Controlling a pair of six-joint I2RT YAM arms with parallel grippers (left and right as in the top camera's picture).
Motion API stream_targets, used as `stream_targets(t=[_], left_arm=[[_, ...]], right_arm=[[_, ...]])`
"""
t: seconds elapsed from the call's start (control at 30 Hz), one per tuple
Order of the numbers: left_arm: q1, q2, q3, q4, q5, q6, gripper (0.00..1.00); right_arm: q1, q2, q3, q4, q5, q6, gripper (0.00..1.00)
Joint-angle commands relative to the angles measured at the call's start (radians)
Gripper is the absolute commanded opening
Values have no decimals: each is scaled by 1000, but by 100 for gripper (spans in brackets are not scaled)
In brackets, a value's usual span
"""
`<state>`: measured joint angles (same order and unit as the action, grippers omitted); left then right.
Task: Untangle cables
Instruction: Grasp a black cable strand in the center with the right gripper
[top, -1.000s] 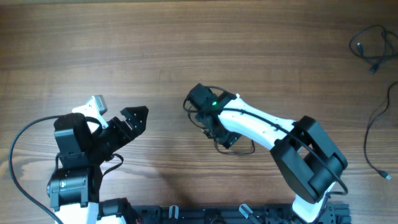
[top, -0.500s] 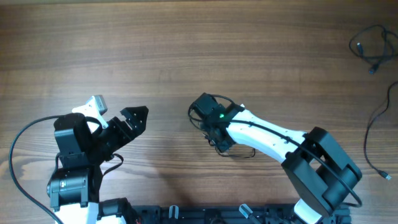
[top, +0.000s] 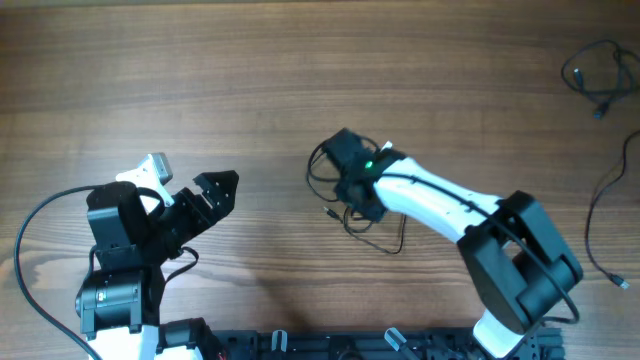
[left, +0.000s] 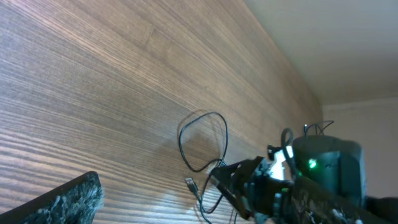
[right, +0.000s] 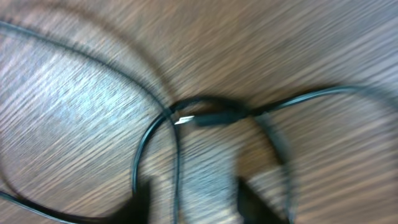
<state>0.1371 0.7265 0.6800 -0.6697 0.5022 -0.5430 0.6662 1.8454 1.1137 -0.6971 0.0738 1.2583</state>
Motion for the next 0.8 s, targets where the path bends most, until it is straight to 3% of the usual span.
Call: stream_targets(t=[0.0,0.27,0.6,0.77], left_arm=[[-4,-4,6,3,12,12,100],[-4,-4,6,3,12,12,100],[-4,-4,6,3,12,12,100],[-4,-4,6,3,12,12,100]], right_arm=[[-20,-93,104,-102,27,-145,100],[-19,-148,88,-181,71,-81,100],[24,-2,44,-121,92,-76,100],[34,83,44,-106,140,7,100]])
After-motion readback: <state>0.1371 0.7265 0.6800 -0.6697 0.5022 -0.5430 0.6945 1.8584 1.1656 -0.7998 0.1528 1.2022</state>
